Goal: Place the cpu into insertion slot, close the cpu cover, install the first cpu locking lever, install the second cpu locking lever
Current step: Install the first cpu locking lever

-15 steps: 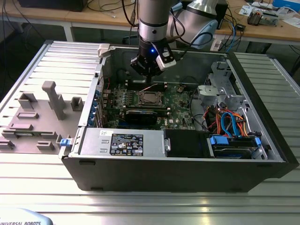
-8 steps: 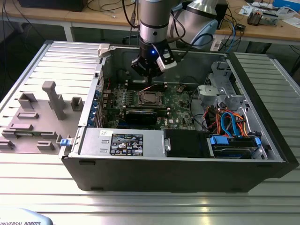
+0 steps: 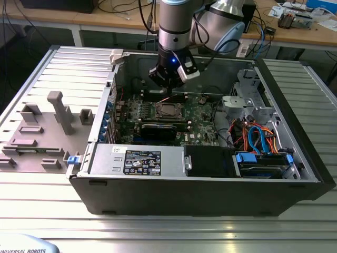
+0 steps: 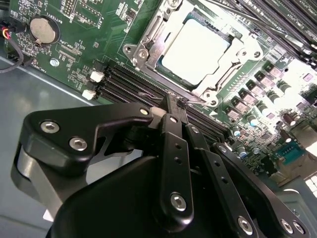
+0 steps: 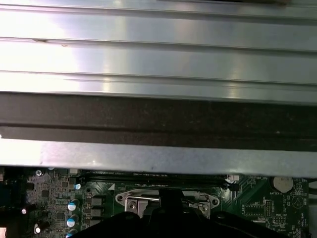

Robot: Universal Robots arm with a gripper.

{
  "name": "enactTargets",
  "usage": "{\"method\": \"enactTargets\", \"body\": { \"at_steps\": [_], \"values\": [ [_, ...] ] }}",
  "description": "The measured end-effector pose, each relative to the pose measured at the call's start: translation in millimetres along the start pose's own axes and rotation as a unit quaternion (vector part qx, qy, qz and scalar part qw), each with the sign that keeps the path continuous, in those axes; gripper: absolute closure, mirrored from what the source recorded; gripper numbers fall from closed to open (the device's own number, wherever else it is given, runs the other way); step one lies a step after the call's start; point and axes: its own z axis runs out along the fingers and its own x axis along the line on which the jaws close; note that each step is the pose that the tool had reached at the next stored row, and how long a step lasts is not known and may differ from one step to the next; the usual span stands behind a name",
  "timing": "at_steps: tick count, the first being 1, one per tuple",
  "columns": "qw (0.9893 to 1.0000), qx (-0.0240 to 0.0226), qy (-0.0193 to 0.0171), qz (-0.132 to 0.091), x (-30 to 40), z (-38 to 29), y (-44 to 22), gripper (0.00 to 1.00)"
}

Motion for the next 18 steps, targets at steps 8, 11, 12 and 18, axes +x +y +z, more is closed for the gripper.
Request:
{"method": "enactTargets", "body": {
  "at_steps": [8, 11, 12, 18],
  "values": [
    [1.0, 0.0, -0.0002, -0.001, -1.4, 2.0, 1.3, 0.89],
    [1.0, 0.0, -0.0002, -0.001, -4.2, 2.4, 2.2, 0.89],
    [1.0, -0.0001, -0.0003, -0.001, -5.0, 2.6, 2.1, 0.89],
    [1.0, 0.0, -0.0002, -0.001, -9.9, 6.7, 3.6, 0.89]
  ]
}}
